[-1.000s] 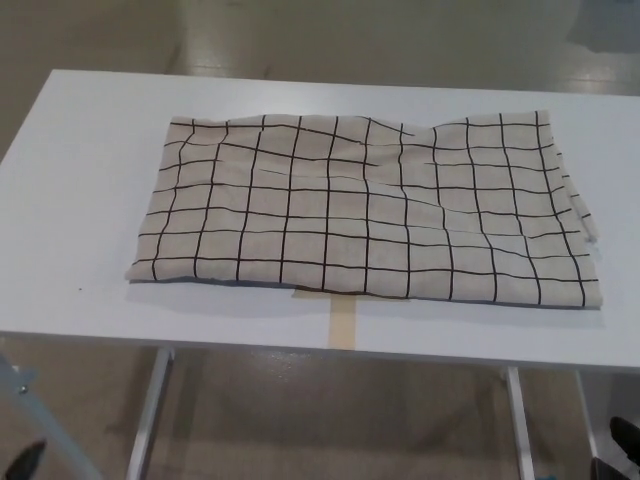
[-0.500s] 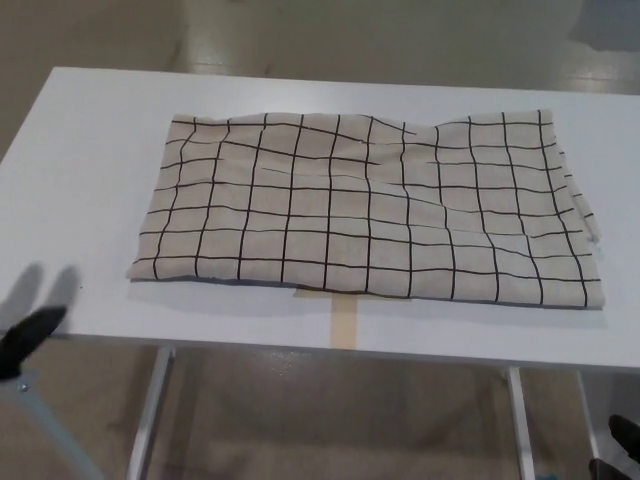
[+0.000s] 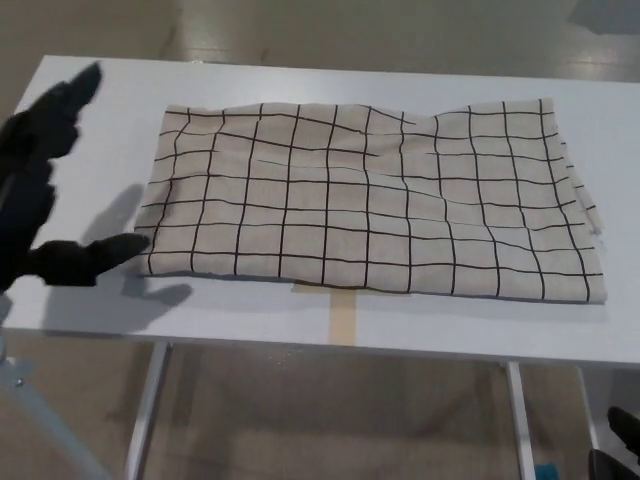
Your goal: Use the left hand to fold a white towel with checkered patterns in half.
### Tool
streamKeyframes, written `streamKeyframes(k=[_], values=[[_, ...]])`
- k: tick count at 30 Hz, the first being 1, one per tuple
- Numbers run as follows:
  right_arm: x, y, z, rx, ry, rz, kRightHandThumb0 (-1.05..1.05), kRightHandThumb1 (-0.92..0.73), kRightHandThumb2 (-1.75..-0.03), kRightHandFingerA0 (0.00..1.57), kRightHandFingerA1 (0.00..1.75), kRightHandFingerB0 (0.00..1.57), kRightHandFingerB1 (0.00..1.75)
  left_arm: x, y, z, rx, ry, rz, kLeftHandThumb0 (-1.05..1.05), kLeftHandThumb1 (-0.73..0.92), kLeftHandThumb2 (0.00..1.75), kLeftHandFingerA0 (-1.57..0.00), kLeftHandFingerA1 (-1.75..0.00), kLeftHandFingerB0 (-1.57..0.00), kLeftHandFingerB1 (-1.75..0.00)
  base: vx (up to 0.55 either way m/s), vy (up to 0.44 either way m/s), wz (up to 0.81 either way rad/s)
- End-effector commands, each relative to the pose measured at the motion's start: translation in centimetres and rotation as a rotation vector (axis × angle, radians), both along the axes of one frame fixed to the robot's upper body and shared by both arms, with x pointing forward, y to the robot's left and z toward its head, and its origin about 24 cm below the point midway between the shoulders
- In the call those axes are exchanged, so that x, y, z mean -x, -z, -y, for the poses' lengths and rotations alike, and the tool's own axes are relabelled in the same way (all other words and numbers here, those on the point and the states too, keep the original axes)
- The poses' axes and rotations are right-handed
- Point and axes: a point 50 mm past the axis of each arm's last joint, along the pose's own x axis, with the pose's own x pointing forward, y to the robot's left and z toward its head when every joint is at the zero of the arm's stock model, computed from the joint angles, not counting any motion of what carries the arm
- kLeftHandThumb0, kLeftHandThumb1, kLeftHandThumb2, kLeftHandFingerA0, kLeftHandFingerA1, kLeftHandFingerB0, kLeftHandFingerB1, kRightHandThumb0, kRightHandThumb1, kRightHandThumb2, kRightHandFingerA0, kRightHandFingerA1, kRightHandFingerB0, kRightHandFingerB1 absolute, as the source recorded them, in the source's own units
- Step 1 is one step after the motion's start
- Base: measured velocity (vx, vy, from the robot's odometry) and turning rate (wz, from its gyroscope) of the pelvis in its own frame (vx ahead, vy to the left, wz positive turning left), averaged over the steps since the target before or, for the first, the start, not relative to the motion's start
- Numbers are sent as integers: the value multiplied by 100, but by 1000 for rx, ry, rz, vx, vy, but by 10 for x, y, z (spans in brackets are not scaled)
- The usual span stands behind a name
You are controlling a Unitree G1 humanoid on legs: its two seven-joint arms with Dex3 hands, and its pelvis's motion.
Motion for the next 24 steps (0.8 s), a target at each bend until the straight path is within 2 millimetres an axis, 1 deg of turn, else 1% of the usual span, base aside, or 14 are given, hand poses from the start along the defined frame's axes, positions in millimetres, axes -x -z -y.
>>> streamKeyframes(k=[1, 6, 7, 8, 9, 10, 12, 13, 17, 18, 19, 20, 24], values=[[3, -1, 1, -3, 38, 44, -54, -71, -62, 46, 44, 48, 37, -34, 23, 11, -495, -50, -145, -48, 44, 54, 0, -14, 0, -14, 0, 0, 0], [2, -2, 3, 13, 45, 45, -54, -71, -62, 46, 44, 48, 37, -37, 32, 14, -511, -59, -157, -48, 42, 56, 0, -12, 0, -12, 0, 0, 0], [2, -2, 3, 11, 47, 45, -53, -70, -61, 46, 45, 48, 38, -37, 35, 15, -515, -57, -168, -52, 35, 72, 0, -11, 0, -12, 0, 0, 0], [2, -1, 2, 10, 49, 41, -53, -70, -62, 46, 44, 48, 37, -37, 39, 15, -521, -52, -188, -53, 35, 72, 0, -10, 0, -12, 0, 0, 0], [2, -1, 2, 10, 50, 38, -53, -70, -62, 46, 44, 48, 37, -37, 41, 16, -523, -49, -197, -53, 35, 72, 0, -10, 0, -12, 0, 0, 0], [2, -1, 2, 12, 50, 35, -53, -69, -62, 46, 44, 48, 37, -37, 43, 16, -528, -42, -217, -50, 39, 60, 0, -8, 0, -7, 0, 0, 0], [3, -1, 2, 9, 51, 32, -54, -69, -62, 46, 44, 48, 37, -36, 46, 18, -534, -33, -227, -51, 38, 61, 0, -7, 0, -8, 0, 0, 0], [3, 0, 3, 4, 53, 33, -54, -70, -61, 46, 45, 48, 39, -36, 48, 20, -549, -18, -232, -53, 36, 65, 0, -6, 0, -8, 0, 0, 0], [3, -1, 2, 3, 57, 36, -54, -69, -62, 46, 45, 49, 38, -34, 49, 24, -579, 15, -232, -54, 36, 66, 0, -5, 0, -8, 0, 0, 0], [3, -1, 1, 2, 55, 37, -54, -69, -62, 46, 45, 49, 38, -35, 50, 26, -593, 20, -234, -53, 44, 54, 0, -7, 0, -10, 0, 0, 0], [4, 0, 1, 3, 54, 36, -54, -69, -62, 46, 45, 49, 38, -35, 50, 27, -610, 25, -238, -53, 44, 54, 0, -6, 0, -9, 0, 0, 0], [4, 0, 1, 7, 53, 35, -54, -69, -62, 46, 45, 49, 38, -36, 50, 30, -632, 29, -242, -57, 37, 72, 0, -5, 0, -8, 0, 0, 0], [5, 0, 1, 12, 56, 36, -55, -69, -62, 46, 45, 49, 38, -37, 51, 32, -649, 29, -238, -57, 37, 72, 0, -5, 0, -8, 0, 0, 0]])
